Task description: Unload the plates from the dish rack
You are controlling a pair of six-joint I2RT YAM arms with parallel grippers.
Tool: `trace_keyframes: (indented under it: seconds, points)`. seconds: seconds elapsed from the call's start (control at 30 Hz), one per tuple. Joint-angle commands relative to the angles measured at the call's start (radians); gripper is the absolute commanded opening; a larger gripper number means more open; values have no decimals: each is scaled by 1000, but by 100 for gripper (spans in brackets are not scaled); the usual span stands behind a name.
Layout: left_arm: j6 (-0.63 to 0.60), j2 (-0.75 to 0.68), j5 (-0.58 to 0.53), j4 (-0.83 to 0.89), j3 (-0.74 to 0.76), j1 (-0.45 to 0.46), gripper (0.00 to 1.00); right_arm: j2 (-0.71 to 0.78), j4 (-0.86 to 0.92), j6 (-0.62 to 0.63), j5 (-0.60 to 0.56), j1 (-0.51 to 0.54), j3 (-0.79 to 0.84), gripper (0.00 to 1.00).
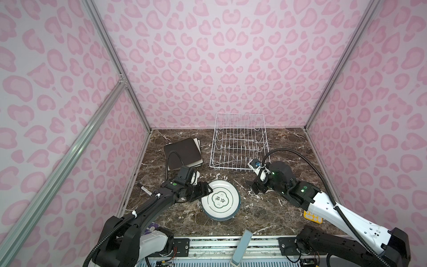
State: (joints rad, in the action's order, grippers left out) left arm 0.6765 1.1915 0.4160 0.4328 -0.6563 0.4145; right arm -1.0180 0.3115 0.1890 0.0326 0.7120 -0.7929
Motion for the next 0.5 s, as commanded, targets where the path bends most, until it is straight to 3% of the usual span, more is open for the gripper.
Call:
trace_keyframes:
  seconds: [0.0,0.2,0.47]
  points:
    - [-54,-29,-56,66,-56,2,78,16,-42,-35,-50,-8,13,98]
    - [-172,-135,-213,160,-205,2,82,98,-138,-153,-166,-111,62,98]
    - [-271,-209,-497,136,-274,-46,91,288,-319,-307,-137,-347,227,98]
